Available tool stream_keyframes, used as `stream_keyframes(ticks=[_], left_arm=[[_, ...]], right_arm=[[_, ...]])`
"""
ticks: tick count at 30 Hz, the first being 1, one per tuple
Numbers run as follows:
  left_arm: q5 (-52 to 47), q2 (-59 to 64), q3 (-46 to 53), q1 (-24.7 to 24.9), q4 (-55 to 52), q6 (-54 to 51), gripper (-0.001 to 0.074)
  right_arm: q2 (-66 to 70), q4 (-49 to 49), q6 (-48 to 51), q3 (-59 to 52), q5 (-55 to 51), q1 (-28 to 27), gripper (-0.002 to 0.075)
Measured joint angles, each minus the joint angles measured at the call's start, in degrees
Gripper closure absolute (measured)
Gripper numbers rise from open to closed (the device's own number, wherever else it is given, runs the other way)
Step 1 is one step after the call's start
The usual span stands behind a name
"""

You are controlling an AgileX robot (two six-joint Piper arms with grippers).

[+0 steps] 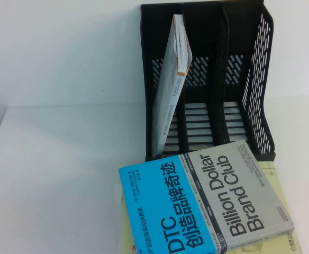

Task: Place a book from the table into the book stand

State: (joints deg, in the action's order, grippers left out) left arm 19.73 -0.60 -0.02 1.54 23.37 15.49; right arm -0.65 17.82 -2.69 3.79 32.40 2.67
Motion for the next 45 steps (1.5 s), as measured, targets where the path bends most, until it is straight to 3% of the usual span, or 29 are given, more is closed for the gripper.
stream_keyframes(ticks=[7,13,21,29,32,35,38,42,45], left_arm=[[-7.9,0.6,-14.9,0.0,-15.2,-0.3,0.0739],[-18.3,12.0,-25.6,0.0,-17.8,-4.2,0.0739],[-25.5,26.0,-28.6,0.0,-12.4,0.9,0.0739],[-25.6,27.1,-28.6,0.0,-10.6,1.3,0.0739],[-27.4,29.2,-28.6,0.0,-10.5,1.3,0.0739],[-31.1,32.9,-28.6,0.0,-10.5,1.3,0.0739],[-35.1,37.9,-28.6,0.0,-10.5,0.2,0.0739],[-40.9,44.7,-30.0,0.0,-10.5,-2.6,0.0739],[-44.9,49.0,-32.3,0.0,-10.1,-4.2,0.0739]], right_arm=[[6.0,-4.1,3.6,24.6,-15.3,0.0,0.0729],[21.6,-4.9,13.6,39.9,-34.4,0.0,0.0729],[30.3,-2.2,16.2,42.0,-44.2,0.0,0.0729],[30.4,17.0,14.8,42.0,-46.5,0.0,0.0729],[31.0,16.8,18.3,42.1,-48.6,0.0,0.0729],[33.7,10.4,25.7,42.1,-51.4,0.0,0.0729],[39.2,-3.6,26.5,42.1,-54.6,1.0,0.0729],[47.8,-28.2,11.2,42.1,-60.0,3.4,0.0729],[54.1,-38.0,-3.3,43.1,-64.8,4.6,0.0729]])
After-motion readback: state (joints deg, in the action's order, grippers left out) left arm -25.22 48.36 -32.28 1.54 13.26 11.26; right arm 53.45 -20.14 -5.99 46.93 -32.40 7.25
